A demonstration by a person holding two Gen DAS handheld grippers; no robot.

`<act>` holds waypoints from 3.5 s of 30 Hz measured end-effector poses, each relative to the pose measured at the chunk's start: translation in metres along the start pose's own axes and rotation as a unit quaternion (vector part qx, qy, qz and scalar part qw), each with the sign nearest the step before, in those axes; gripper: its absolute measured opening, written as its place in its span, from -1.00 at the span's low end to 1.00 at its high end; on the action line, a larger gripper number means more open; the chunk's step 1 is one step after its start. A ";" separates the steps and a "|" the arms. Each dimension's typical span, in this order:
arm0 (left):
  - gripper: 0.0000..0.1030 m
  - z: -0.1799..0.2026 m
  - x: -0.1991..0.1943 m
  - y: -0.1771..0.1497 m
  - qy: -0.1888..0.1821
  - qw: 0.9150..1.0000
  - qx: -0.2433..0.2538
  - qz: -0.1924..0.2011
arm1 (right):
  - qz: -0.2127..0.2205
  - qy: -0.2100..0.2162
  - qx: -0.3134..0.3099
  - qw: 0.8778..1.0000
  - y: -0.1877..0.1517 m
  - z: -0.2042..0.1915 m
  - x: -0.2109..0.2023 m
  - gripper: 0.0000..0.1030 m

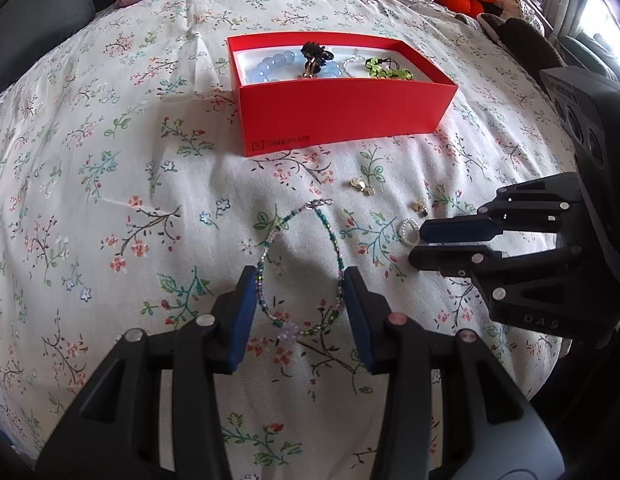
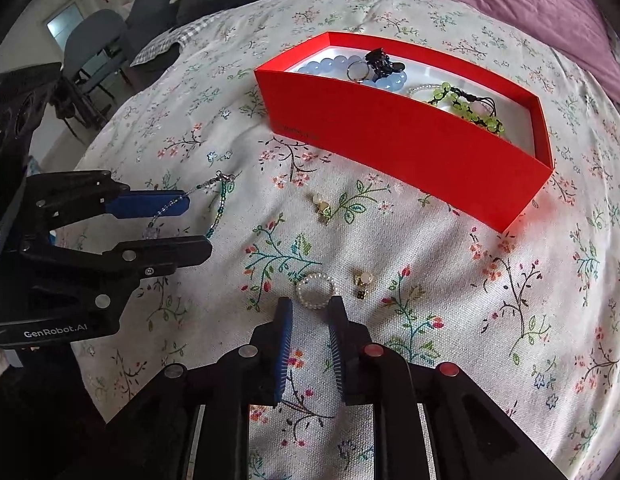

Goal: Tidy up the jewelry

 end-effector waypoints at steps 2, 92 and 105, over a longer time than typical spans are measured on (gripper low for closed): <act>-0.12 0.000 0.000 0.000 0.000 1.000 0.000 0.000 | 0.000 0.004 0.002 1.000 0.001 0.001 -0.001 -0.55; 0.45 -0.006 -0.022 0.115 0.044 0.995 -0.056 0.074 | 0.120 -0.028 0.137 0.983 0.081 0.080 -0.074 -0.67; 0.57 -0.005 -0.021 0.080 0.047 0.998 -0.037 0.031 | 0.120 -0.044 0.109 0.986 0.049 0.070 -0.089 0.40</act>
Point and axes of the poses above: each gripper's, at about its wrist camera, not at the fingertips, and x roughly the way its jaws point, z to its right, y to its top, the point moved 2 cm from there along x, roughly the way its jaws point, and after that the axes turned 8 degrees about -z, right-handed, at the moved point
